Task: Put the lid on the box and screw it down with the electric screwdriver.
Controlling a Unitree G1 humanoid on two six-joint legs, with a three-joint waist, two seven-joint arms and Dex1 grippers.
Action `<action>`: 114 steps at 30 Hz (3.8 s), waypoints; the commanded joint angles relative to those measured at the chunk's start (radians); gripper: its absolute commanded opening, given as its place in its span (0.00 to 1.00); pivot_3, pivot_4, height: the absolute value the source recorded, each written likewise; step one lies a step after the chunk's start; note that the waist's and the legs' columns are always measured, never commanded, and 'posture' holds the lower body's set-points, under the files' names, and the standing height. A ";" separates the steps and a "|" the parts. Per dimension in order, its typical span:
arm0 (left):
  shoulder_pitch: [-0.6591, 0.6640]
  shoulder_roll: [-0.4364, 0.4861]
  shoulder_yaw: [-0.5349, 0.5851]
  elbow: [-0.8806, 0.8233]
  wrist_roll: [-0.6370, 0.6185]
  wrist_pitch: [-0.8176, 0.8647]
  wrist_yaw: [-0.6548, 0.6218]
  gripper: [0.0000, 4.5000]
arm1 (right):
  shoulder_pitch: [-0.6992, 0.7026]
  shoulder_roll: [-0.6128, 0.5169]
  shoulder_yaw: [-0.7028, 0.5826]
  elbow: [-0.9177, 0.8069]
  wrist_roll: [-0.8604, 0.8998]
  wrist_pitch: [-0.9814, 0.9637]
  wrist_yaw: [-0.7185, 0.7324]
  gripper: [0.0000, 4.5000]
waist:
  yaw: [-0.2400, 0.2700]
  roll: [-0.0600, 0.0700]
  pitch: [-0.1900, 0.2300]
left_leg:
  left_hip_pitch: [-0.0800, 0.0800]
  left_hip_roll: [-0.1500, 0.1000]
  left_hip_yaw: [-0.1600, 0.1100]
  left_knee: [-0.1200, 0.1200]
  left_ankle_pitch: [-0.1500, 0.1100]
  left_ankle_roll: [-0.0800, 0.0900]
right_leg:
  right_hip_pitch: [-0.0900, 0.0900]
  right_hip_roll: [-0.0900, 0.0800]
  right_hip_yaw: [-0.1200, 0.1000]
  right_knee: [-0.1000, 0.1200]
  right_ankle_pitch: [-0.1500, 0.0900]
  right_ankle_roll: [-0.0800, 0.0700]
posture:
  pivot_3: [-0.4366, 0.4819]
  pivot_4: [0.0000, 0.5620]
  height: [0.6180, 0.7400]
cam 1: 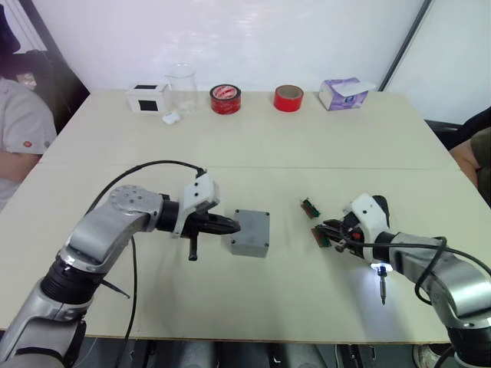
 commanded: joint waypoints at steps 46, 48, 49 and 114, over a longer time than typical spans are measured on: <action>0.027 0.001 0.009 0.010 0.007 -0.043 0.019 0.00 | -0.047 0.025 -0.017 -0.007 0.003 0.005 -0.008 0.23 | 0.000 0.000 0.000 | 0.000 0.000 0.000 0.000 0.000 0.000 | 0.000 0.000 0.000 0.000 0.000 0.000 | 0.48 0.27 1.00; 0.028 0.000 0.010 0.009 0.007 -0.043 0.020 0.00 | -0.047 0.026 -0.016 -0.005 0.002 0.003 -0.009 0.23 | 0.000 0.000 0.000 | 0.000 0.000 0.000 0.000 0.000 0.000 | 0.000 0.000 0.000 0.000 0.000 0.000 | 0.48 0.27 1.00; 0.028 0.000 0.010 0.009 0.007 -0.044 0.020 0.00 | -0.047 0.026 -0.015 -0.005 0.001 0.001 -0.009 0.23 | 0.000 0.000 0.000 | 0.000 0.000 0.000 0.000 0.000 0.000 | 0.000 0.000 0.000 0.000 0.000 0.000 | 0.48 0.27 1.00; 0.081 0.006 0.116 0.048 -0.079 0.013 0.082 0.00 | -0.292 0.137 0.187 -0.077 0.046 0.024 0.011 0.01 | -0.001 -0.001 0.001 | 0.000 0.001 -0.001 -0.001 0.000 0.000 | 0.000 -0.001 0.000 -0.001 0.000 0.000 | 0.48 0.27 1.00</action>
